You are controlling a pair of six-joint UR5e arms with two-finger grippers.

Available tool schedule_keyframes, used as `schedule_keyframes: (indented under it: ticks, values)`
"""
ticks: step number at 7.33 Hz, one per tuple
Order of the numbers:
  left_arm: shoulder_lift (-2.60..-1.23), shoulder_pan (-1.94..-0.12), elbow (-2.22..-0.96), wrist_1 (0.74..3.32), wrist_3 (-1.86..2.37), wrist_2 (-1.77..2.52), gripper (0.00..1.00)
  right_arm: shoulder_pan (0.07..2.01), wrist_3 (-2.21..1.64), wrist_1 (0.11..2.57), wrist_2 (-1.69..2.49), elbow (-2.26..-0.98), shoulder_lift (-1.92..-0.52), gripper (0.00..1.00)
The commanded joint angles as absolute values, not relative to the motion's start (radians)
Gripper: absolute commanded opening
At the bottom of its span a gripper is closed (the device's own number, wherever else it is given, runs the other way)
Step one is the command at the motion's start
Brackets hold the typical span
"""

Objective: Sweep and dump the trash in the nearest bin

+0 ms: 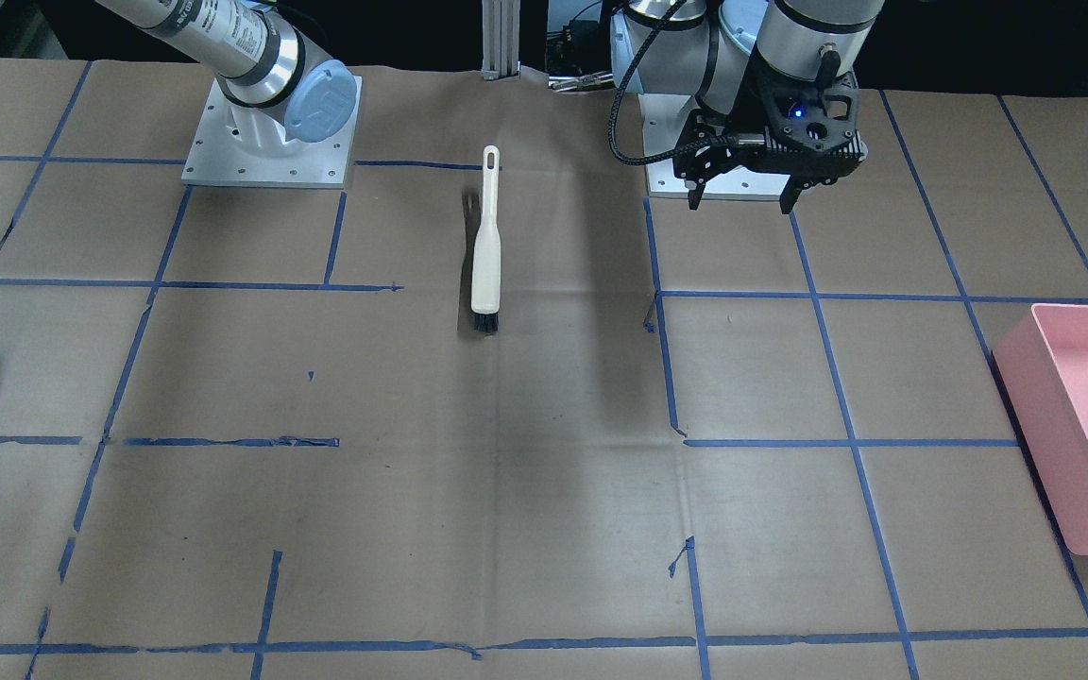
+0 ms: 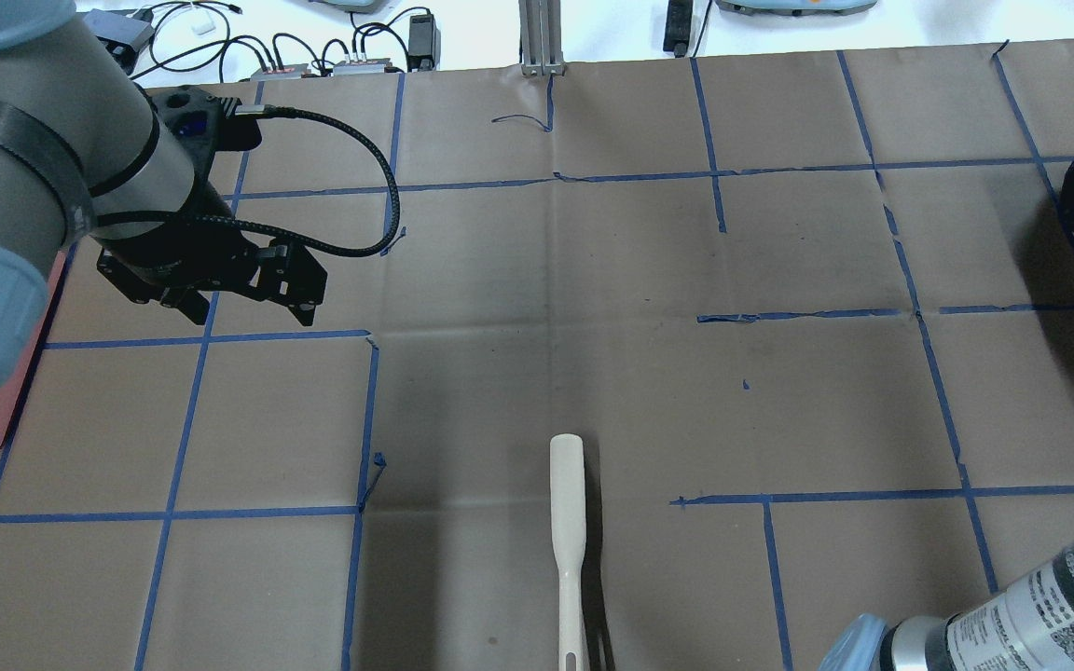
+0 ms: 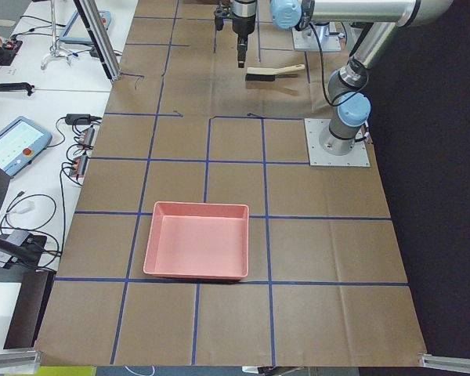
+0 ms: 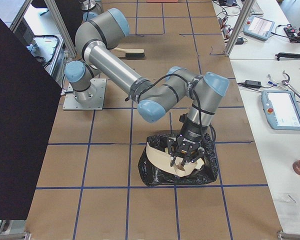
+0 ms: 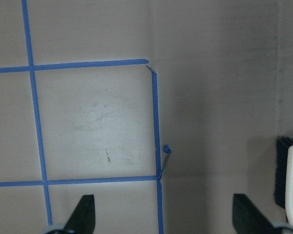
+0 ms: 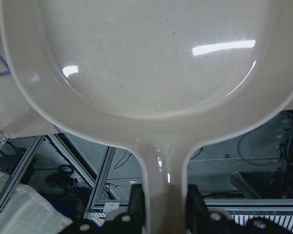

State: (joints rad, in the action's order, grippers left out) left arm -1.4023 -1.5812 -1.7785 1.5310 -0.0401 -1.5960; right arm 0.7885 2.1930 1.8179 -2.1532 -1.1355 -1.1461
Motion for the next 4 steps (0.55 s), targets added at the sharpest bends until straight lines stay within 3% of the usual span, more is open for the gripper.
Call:
schedule_keyframes:
  ticks: [1, 4]
  values:
    - [-1.397, -1.582, -1.781, 1.531, -0.040, -1.595, 1.00, 0.788, 2.114, 1.830, -2.071, -1.344, -1.332, 0.03]
    - [-1.366, -1.582, -1.779, 1.529, -0.040, -1.598, 1.00, 0.790, 1.937, 1.816, -1.852, -1.521, -1.532, 0.03]
